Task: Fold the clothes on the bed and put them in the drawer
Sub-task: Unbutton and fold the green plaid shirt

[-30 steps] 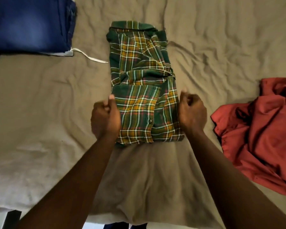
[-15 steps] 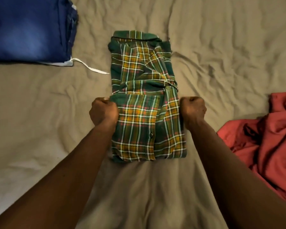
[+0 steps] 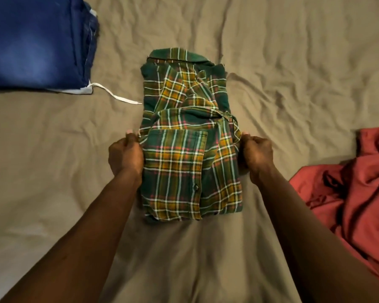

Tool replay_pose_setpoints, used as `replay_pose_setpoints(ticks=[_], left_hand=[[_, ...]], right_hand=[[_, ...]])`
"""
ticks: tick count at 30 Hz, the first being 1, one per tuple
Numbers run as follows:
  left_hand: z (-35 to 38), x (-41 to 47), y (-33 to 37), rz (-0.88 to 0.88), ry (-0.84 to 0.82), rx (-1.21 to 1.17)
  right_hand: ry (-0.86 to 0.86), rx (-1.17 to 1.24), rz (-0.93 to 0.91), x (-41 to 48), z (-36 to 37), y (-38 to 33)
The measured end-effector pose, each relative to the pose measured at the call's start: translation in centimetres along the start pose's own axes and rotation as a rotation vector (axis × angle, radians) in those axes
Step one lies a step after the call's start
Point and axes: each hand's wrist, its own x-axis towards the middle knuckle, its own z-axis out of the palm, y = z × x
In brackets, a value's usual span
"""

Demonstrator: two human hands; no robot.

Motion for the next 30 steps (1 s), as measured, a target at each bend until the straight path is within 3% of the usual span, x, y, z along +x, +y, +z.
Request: replay_pose_setpoints(ticks=[4, 10, 13, 18, 23, 27, 30], left_hand=[[0.7, 0.7, 0.1, 0.102, -0.020, 0.143], [0.5, 0.6, 0.9, 0.106, 0.070, 0.182], [0.7, 2.7, 3.9, 0.149, 0.109, 0.214], [3.6, 6.9, 8.5, 0.185, -0.114, 0.246], [4.1, 9.4, 8.4, 0.167, -0.070, 0.183], [4.3, 10.0, 9.4, 0.155, -0.061, 0.260], [4.7, 11.2, 12.0, 0.104, -0.104, 0.165]], right_hand=[[-0.001, -0.156, -0.158, 0.4, 0.7, -0.1], [0.141, -0.084, -0.042, 0.2, 1.0, -0.5], [0.237, -0.117, -0.096, 1.2, 1.2, -2.8], [0.047, -0.186, -0.211, 5.7, 3.8, -7.4], [0.211, -0.052, -0.159, 7.5, 3.9, -6.7], [0.200, -0.085, -0.090, 8.1, 4.0, -8.6], [0.110, -0.070, -0.076, 9.8, 4.5, -11.5]])
